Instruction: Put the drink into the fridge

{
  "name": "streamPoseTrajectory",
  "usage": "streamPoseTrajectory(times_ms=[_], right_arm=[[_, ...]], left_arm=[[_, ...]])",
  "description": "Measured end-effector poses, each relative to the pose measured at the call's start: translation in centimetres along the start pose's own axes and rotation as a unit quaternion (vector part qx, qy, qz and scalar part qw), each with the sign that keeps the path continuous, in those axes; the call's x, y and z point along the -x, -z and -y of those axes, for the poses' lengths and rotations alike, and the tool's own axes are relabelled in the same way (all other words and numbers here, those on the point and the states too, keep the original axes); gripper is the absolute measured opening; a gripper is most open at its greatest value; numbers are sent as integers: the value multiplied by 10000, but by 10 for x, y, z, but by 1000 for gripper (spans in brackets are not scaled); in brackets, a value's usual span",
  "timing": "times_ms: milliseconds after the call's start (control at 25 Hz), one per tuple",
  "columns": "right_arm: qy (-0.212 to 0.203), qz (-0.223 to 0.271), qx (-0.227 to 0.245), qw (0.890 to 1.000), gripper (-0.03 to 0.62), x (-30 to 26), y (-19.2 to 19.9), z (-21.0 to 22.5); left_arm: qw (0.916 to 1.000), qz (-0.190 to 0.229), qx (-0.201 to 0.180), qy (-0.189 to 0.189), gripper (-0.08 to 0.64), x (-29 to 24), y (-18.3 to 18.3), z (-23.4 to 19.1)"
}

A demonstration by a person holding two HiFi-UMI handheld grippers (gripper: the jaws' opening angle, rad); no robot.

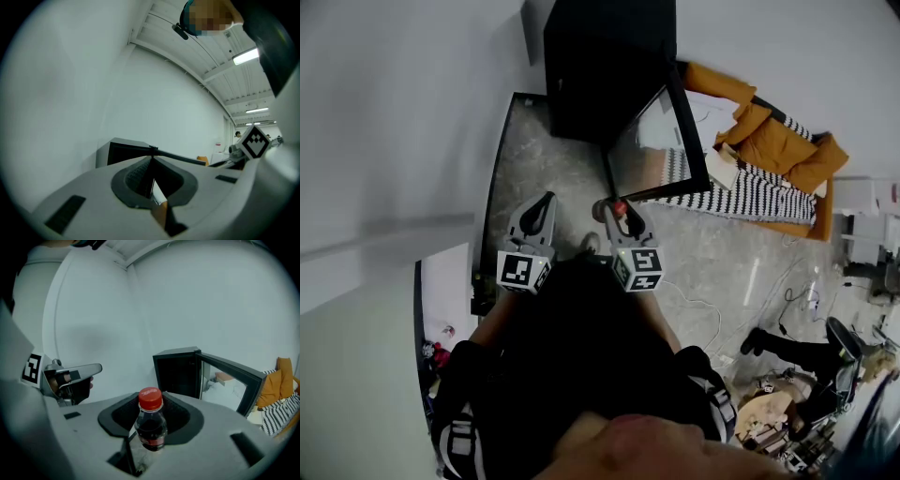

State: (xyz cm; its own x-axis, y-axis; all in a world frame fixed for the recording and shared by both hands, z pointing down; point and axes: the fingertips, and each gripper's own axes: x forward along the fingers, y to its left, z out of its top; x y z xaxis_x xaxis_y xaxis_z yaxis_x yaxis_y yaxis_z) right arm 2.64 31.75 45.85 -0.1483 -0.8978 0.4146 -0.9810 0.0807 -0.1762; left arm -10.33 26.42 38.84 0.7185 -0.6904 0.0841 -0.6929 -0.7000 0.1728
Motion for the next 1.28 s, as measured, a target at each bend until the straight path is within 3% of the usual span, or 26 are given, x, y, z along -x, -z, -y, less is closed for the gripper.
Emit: streamPoseTrajectory(times_ms=[440, 1280], right_arm=[[34, 10, -43, 10000, 143, -7, -5, -19], [419, 121, -215, 9988, 143, -50, -13, -77]], left_arm=[[9999, 73, 69, 75, 6, 8, -5, -17], [9986, 149, 165, 477, 6, 31, -6, -97]])
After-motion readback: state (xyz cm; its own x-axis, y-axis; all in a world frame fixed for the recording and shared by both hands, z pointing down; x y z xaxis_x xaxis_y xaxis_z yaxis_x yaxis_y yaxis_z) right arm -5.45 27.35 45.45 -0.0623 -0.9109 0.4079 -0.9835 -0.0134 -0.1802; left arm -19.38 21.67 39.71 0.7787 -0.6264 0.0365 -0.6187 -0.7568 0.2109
